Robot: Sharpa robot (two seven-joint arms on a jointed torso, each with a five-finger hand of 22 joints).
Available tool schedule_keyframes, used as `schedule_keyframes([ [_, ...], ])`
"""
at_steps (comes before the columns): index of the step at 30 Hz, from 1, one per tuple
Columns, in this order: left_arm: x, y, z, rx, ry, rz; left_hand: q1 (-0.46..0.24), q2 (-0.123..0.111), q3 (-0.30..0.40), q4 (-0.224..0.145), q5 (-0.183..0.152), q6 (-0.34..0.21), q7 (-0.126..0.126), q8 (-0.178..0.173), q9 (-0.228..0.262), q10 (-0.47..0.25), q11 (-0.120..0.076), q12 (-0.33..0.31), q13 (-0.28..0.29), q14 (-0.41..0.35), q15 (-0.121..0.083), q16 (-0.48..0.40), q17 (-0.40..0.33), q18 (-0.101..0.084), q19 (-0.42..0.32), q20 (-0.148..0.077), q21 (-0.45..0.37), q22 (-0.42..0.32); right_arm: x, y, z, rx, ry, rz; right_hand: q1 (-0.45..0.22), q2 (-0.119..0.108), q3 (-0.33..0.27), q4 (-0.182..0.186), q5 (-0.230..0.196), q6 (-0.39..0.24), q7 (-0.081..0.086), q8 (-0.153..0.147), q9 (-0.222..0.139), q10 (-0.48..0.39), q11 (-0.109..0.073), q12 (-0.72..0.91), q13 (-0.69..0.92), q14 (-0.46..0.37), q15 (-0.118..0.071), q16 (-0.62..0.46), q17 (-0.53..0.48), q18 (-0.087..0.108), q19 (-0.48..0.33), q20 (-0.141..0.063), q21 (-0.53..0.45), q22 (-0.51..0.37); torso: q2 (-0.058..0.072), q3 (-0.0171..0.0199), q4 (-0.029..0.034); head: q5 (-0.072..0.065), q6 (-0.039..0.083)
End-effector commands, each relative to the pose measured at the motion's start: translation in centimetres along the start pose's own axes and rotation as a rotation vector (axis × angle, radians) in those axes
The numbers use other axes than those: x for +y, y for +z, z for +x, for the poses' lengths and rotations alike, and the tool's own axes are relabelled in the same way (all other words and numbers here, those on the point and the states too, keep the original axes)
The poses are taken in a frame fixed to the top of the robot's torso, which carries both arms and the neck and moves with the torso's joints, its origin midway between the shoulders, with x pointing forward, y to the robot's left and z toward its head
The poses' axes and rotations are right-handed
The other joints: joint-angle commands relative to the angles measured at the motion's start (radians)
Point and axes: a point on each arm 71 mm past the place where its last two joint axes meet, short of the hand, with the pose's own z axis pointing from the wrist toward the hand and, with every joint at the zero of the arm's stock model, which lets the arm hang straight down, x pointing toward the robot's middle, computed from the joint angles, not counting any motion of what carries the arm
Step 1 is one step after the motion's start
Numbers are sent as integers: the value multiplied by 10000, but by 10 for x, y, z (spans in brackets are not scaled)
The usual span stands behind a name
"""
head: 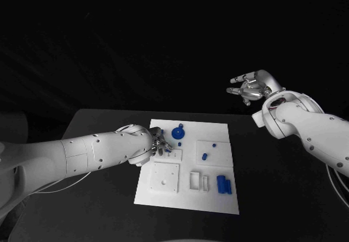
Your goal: Assemble the parts on the task board
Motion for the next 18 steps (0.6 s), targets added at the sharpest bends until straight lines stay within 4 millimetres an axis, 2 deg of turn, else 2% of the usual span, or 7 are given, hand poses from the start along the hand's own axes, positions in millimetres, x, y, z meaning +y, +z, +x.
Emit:
schedule_keyframes([
  [1, -1, -1, 2, 30, 218, 49, 25, 26, 896, -894, 67, 711, -621, 25, 1284, 476, -86, 83, 9, -9, -44, 52, -25, -143, 174, -2, -376, 416, 0, 1, 0, 25, 81, -20, -56, 4, -38, 7, 46, 47, -3, -32, -7, -100, -18, 7, -15, 78, -20, -42, 14, 148, 509, -58, 39, -8, -3, 3, 6, -3, -39],
  [2, -1, -1, 2, 38, 222, 49, 14, 32, 892, -915, 78, 715, -614, 20, 1276, 473, -88, 100, 10, -16, -40, 67, -45, -164, 333, 2, -787, 892, 0, 1, 0, 29, 80, -12, -60, 8, -54, 13, 54, 43, -1, -33, -7, -103, -16, 5, -19, 78, -19, -45, 18, 149, 508, -58, 41, -14, -4, 3, 5, -2, -41],
  [10, 0, -2, 5, 136, 253, 35, 14, 32, 892, -915, 78, 715, -614, 20, 1276, 473, -88, 100, 10, -16, -40, 67, -45, -164, 333, 2, -787, 892, -1, 1, 1, 72, 67, 71, -61, 12, -90, 23, 70, 38, -2, -32, -7, -115, -17, -5, -36, 79, -18, -52, 26, 149, 506, -57, 42, -28, -9, 3, 6, 9, -71],
  [11, 0, -2, 5, 148, 256, 32, 13, 44, 898, -915, 71, 703, -627, 26, 1267, 480, -85, 79, 6, 3, -43, 93, -36, -157, 475, 0, -1157, 1270, -2, 1, 1, 77, 66, 80, -61, 12, -90, 23, 70, 38, -2, -32, -7, -115, -17, -5, -36, 79, -18, -52, 26, 149, 506, -57, 42, -28, -9, 3, 8, 11, -75],
  [18, 2, -2, 8, 254, 277, -17, 13, 44, 898, -915, 71, 703, -627, 26, 1267, 480, -85, 79, 6, 3, -43, 93, -36, -157, 475, 0, -1157, 1270, -2, 2, 2, 94, 72, 135, -61, 31, -129, 39, 94, 30, 0, -31, -6, -116, -15, 0, -42, 84, -18, -61, 34, 151, 508, -58, 55, -40, -1, 2, 3, 2, -89],
])
